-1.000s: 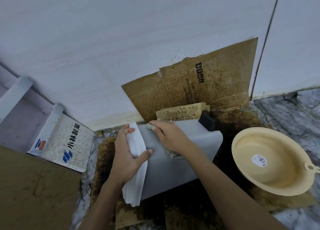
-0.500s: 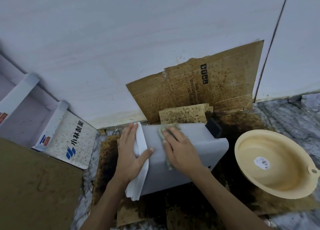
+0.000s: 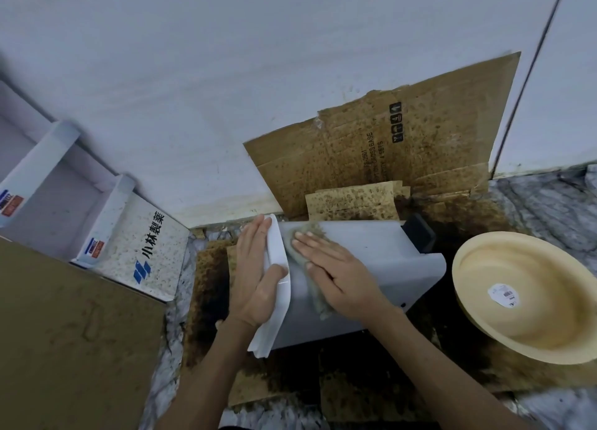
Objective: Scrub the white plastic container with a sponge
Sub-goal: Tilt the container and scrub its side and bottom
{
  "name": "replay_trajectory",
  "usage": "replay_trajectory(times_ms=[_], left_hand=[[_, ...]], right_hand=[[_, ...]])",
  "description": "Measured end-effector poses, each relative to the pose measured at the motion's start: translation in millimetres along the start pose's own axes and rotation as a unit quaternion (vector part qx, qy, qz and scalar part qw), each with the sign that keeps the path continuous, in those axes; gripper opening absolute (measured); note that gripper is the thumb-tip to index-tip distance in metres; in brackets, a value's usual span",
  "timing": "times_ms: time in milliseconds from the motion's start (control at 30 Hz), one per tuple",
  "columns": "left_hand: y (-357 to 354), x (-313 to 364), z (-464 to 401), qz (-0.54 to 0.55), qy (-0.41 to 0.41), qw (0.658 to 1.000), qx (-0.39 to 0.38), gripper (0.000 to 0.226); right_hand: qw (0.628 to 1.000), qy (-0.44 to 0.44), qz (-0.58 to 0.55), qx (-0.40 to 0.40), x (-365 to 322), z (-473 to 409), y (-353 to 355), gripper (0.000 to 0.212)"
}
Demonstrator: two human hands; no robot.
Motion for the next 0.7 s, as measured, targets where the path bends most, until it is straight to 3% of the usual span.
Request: replay_trajectory(times_ms=[100, 233, 367, 533, 700], left_hand=[[-0.5, -1.6, 2.2, -0.010, -0.017, 1.000, 0.000, 0.083], [-1.7, 0.5, 4.0, -0.023, -0.011, 1.000, 0.008, 0.085], [-3.1, 2.5, 1.7, -0.021, -0.015, 1.000, 0.011, 0.082], [-2.5, 0.6, 3.9, -0.020, -0.023, 0.999, 0.015, 0.079], [1.4, -5.2, 8.6, 0.004, -0.023, 0.999, 0.026, 0.079]], right_hand=[[0.996, -0.079, 0.036, 0.038, 16.6, 7.2, 3.7, 0.043], [0.970, -0.229, 0.081, 0.001, 22.4, -35.7, 5.6, 0.049], [0.983, -0.152, 0.085, -0.051, -4.8, -59.1, -6.8, 0.052], [0.998, -0.045, 0.028, 0.016, -16.0, -5.2, -8.5, 0.046], [0.989, -0.128, 0.062, 0.049, 25.9, 22.0, 6.3, 0.047]])
Point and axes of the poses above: each hand's wrist, its own z-axis away from the middle knuckle, its own y-axis out of the back of the hand, x = y × z, the point moved 1 cm from there along -z, towards the middle knuckle, and after that the axes turned 4 degrees about -y, right-handed, at the moved point
